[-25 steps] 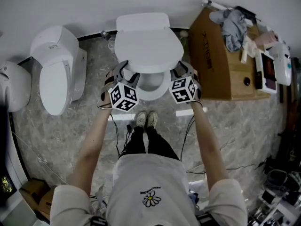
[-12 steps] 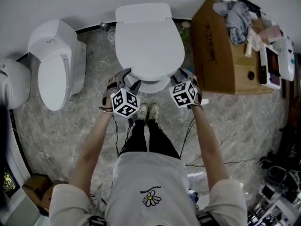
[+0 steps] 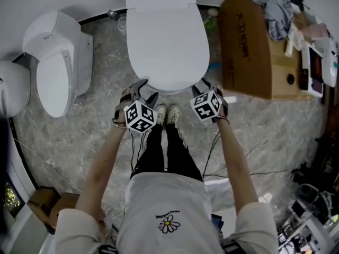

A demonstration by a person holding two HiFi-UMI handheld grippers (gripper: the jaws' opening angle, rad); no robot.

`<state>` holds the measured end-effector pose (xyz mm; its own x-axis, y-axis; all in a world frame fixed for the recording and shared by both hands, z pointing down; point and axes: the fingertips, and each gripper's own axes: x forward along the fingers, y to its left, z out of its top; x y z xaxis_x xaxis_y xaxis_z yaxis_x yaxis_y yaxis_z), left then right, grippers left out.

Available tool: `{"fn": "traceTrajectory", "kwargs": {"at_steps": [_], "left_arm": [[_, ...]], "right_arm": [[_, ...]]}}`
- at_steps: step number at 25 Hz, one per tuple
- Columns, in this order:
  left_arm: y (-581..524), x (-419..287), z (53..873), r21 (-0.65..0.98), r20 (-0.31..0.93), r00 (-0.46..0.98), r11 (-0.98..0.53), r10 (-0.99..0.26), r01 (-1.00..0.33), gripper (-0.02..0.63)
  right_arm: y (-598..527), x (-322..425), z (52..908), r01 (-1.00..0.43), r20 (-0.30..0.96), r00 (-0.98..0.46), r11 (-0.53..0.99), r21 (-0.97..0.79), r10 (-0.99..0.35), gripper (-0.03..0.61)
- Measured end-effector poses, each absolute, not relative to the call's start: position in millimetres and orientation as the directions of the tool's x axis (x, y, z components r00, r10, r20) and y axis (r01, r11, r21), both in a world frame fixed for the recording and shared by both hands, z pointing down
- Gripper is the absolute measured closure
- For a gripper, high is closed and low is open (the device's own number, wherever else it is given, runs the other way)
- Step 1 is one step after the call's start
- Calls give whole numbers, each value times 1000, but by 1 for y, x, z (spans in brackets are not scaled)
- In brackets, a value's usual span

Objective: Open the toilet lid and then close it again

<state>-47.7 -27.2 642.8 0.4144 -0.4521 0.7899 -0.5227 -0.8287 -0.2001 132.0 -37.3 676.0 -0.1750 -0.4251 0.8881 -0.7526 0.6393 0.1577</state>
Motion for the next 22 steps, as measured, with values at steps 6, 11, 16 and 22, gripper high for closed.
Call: {"fn": "traceTrajectory", "kwargs": {"at_steps": [6,11,16,22], "left_arm": [[-4,-46,686,-139,827,408,-845,-386,-517,325],[7,-46,718,-100,851,408,-863,-332,-496,327],[13,-47,753,-64,871,400,-874,-284,-481,327],[21,-49,796,-50,889,384,-886,-250,-462,327]], "right_arm": [[-14,134,725,-764,928,-155,637,106,-339,382],[-4,134,759,-755,948,-156,653,67,-277,383],[0,133,791,-747,959,-154,664,45,-238,390],[5,131,831,-756,968,-161,655,4,-192,396]]}}
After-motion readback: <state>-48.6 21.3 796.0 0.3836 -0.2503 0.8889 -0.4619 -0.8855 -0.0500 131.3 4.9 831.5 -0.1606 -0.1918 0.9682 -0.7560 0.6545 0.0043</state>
